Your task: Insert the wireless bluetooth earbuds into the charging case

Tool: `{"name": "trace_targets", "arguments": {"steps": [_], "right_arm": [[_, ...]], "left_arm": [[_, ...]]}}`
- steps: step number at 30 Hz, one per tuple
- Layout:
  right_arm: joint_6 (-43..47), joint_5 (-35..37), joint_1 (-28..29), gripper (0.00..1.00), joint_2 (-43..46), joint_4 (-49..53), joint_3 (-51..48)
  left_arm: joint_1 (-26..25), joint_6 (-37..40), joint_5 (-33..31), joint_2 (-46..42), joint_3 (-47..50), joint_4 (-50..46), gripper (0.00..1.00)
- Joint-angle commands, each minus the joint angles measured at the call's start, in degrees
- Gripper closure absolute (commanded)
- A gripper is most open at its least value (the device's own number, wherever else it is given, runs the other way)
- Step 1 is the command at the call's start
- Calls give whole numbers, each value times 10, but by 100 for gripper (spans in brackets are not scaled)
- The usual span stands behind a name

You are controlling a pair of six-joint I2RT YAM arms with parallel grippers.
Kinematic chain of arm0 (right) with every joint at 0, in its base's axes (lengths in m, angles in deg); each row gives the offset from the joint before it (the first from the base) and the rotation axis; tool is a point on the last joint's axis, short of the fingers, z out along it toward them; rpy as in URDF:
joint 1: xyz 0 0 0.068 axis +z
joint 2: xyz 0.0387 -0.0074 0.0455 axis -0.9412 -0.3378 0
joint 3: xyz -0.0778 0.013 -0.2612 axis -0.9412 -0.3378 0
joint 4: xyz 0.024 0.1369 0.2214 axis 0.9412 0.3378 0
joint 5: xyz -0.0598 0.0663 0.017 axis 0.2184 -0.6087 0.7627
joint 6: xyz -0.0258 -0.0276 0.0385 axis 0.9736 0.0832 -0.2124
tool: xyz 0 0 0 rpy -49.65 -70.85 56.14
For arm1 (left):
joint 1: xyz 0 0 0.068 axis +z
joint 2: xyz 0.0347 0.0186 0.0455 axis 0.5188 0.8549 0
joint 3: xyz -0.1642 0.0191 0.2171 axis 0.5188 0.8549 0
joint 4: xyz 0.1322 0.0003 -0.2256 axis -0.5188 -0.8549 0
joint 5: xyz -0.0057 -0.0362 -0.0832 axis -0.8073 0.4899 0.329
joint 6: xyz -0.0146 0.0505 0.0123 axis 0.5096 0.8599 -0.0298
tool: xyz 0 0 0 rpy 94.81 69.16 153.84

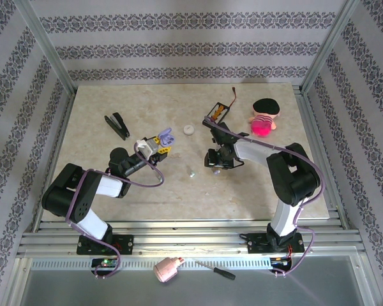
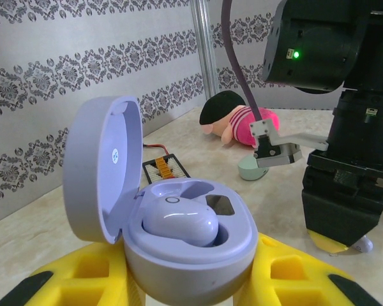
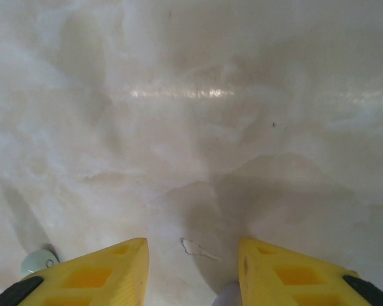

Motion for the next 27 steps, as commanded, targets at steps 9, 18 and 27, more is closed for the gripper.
{"name": "trace_targets", "arguments": {"steps": [9, 18, 27], "right_arm": [[-22, -45, 5, 59, 79, 3, -81], [-13, -22, 6, 58, 122, 14, -91], [97, -91, -35, 56, 56, -10, -46]], "left_arm": [[5, -8, 7, 3, 3, 32, 85], [5, -13, 10, 12, 1, 42, 85], [5, -17, 13, 16, 1, 45, 85]]}}
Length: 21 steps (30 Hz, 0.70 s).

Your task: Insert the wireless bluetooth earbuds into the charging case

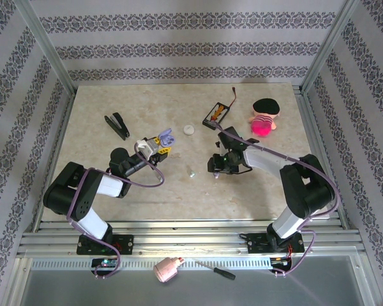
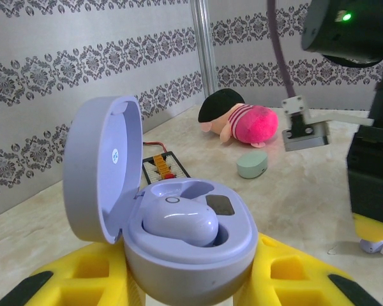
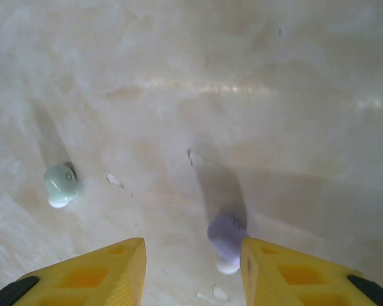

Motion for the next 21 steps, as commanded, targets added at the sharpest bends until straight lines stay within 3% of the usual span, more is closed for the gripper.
{"name": "trace_targets", "arguments": {"steps": [1, 7, 21], "right_arm": [[54, -40, -19, 56, -29, -10, 19], [78, -79, -35, 56, -57, -12, 14], [57, -115, -37, 60, -27, -49, -41]], "left_arm": [[5, -11, 12, 4, 2, 36, 85], [5, -15, 14, 5, 0, 39, 85], [5, -18, 17, 10, -6, 40, 85]]}}
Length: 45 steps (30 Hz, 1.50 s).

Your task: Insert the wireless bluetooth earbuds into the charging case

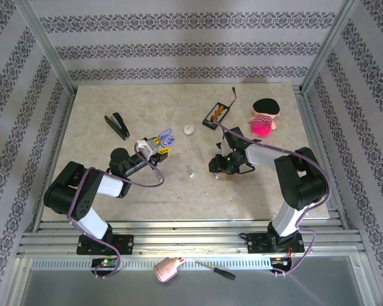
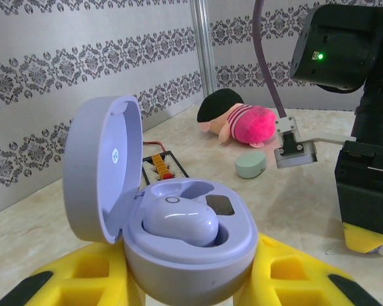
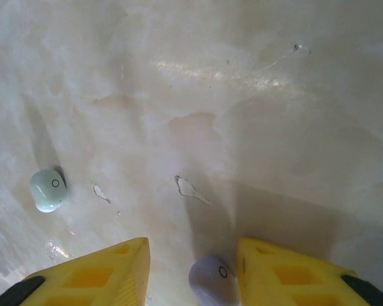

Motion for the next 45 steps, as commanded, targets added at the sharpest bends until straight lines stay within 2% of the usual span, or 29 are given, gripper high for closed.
{"name": "trace_targets", "arguments": {"steps": [1, 9, 17, 27, 45], "right_arm": [[0, -24, 4, 60, 11, 7, -15], [-1, -23, 4, 64, 17, 11, -19], [-7, -18, 4, 74, 13, 6, -23], [-15, -25, 4, 77, 17, -4, -29], [-48, -60, 1, 72, 35, -55, -62]], "left_arm": [[5, -13, 16, 7, -6, 36, 85], [5, -13, 16, 10, -8, 36, 85], [5, -13, 16, 11, -8, 36, 85], [4, -15, 17, 11, -8, 36, 86], [5, -17, 20, 13, -9, 36, 86]]}}
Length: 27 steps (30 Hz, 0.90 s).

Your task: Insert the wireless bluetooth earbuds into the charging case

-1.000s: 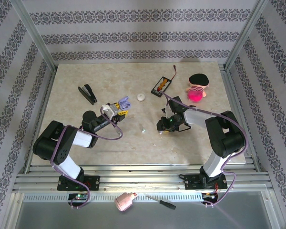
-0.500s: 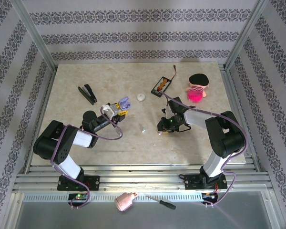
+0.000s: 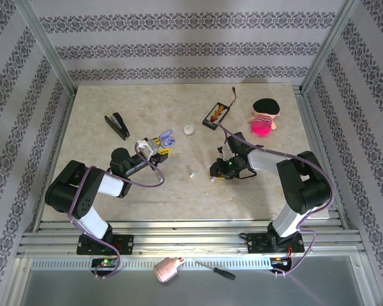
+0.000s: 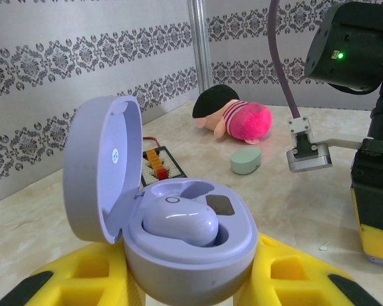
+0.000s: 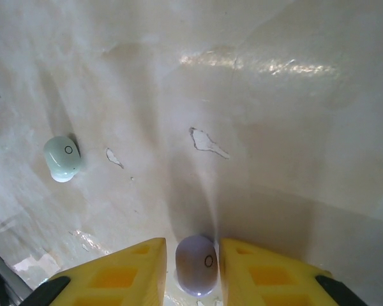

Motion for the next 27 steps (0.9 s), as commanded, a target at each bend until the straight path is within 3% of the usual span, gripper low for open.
{"name": "trace_targets", "arguments": {"steps": [1, 27], "right_arm": [[-11, -15, 0, 72, 6, -16, -8], [-15, -44, 0, 77, -1, -39, -28]], "left_arm": [[5, -9, 12, 3, -8, 35, 85], [5, -9, 12, 3, -9, 36, 86]]}}
